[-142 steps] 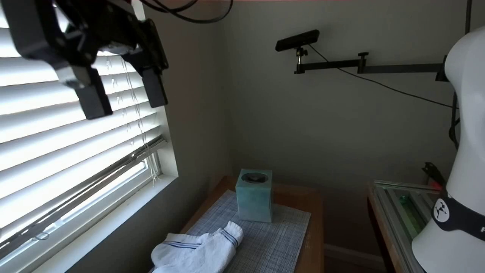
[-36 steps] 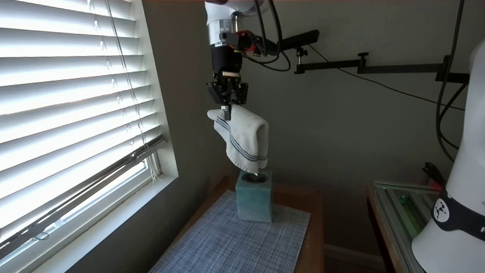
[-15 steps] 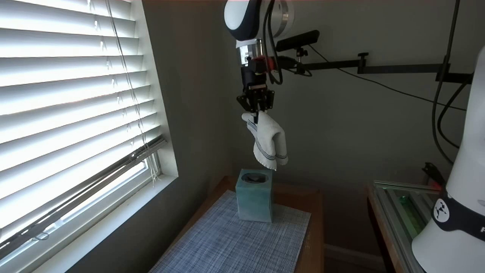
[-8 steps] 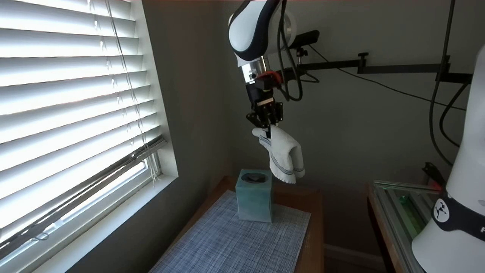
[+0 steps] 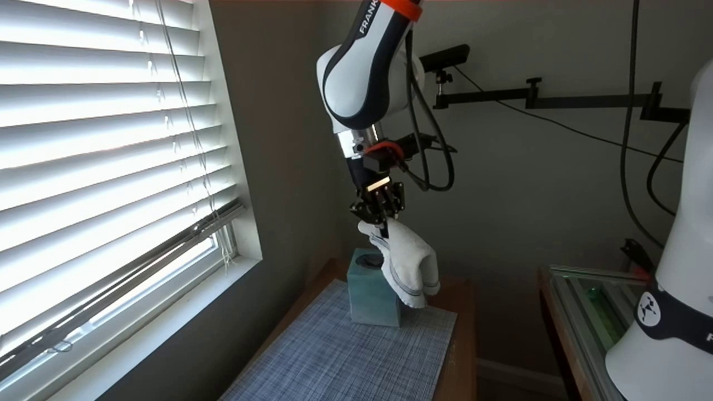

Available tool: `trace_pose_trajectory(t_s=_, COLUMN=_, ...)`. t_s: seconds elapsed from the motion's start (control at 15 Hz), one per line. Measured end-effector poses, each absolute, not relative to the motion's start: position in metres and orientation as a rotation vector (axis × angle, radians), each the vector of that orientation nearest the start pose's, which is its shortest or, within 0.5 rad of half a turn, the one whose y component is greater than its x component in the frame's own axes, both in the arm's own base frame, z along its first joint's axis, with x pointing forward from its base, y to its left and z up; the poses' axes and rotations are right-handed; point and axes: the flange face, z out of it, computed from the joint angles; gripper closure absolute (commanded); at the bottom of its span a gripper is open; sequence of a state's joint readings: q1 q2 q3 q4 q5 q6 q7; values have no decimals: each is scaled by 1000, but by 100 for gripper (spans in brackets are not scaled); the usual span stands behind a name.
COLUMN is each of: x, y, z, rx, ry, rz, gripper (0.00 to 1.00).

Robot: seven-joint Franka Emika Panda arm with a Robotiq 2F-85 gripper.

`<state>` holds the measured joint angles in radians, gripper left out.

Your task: Put the towel on the tissue box

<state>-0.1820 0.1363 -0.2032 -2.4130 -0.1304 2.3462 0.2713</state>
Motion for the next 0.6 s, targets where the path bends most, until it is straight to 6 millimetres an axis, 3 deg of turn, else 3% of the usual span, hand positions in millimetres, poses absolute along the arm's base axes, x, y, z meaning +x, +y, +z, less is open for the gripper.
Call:
trace_pose_trajectory(t_s=0.27, x=444, y=-173, z=227, rx=-3084, ry=987, rz=294, gripper=97)
trace_pose_trajectory(t_s=0.6, x=451, y=-181, z=239, rx=-3013, ry=1099, rz=227, gripper=97)
